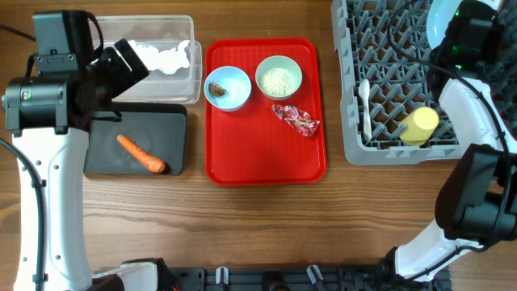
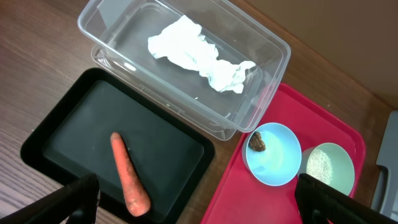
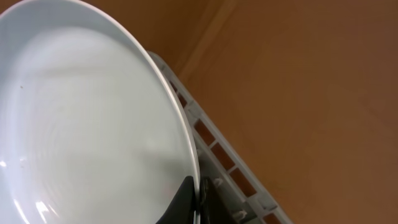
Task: Sort waste into correct bins and load items into the dishwasher rack
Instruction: 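Lift the blue plate with the right gripper and stand it in the rack, then grasp the red candy wrapper on the red tray with the left gripper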
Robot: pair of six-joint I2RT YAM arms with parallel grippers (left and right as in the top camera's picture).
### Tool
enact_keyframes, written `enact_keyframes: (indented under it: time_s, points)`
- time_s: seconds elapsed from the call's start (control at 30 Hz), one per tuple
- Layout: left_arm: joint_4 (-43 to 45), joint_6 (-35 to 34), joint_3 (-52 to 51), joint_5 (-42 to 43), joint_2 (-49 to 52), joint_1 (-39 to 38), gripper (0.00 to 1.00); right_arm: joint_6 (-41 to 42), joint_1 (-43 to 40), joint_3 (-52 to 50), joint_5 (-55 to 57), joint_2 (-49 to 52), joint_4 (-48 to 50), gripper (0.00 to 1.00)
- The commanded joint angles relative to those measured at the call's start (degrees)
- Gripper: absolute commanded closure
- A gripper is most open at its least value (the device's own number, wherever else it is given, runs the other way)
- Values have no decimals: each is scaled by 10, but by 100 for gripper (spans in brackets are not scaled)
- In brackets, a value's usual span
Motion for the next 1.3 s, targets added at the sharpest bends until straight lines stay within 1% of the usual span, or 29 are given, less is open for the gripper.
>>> enact_keyframes:
  time_s: [0.0, 0.13, 0.27, 0.4, 0.47, 0.5, 0.53, 0.57, 0.63, 0.77, 0.87, 0.93, 1.0, 1.13, 1.2, 1.27]
  points:
    - [2, -5, 0, -3, 3, 3, 0, -10, -21, 5, -6, 16, 9, 96]
    - [2, -5, 0, -3, 3, 3, 0, -11, -26, 5, -16, 16, 17, 96]
    - [2, -5, 0, -3, 3, 3, 0, -9, -25, 5, -58, 16, -4, 96]
    - [2, -5, 0, -3, 3, 3, 0, 23, -25, 5, -65, 17, -31, 96]
    - [2, -5, 0, -3, 3, 3, 0, 25, -25, 5, -90, 17, -45, 82]
    - [2, -5, 0, -3, 3, 3, 0, 25, -25, 5, -105, 17, -51, 62]
    - [2, -5, 0, -3, 3, 3, 0, 25, -25, 5, -120, 17, -57, 46]
    - [2, -5, 0, -3, 3, 3, 0, 29, -25, 5, -133, 17, -60, 26]
    - [2, -5, 0, -3, 3, 3, 0, 35, -25, 5, -138, 16, -58, 2]
    - [2, -5, 0, -3, 3, 3, 0, 35, -17, 5, -138, -4, -53, 0]
    - [2, -5, 0, 15, 3, 3, 0, 38, 3, 5, -142, -64, -56, 0]
    - [2, -5, 0, 15, 3, 3, 0, 37, 23, 5, -173, -108, -71, 0]
    - [2, -5, 0, 17, 3, 3, 0, 41, 47, 5, -246, -150, -101, 0]
    - [11, -5, -2, 43, 7, 2, 0, 102, 103, 5, -430, -186, -174, 0]
    - [12, -4, -2, 58, 17, 2, 0, 163, 130, 5, -527, -182, -247, 0]
    - [7, -1, -2, 60, 32, 2, 0, 200, 158, 5, -581, -171, -326, 0]
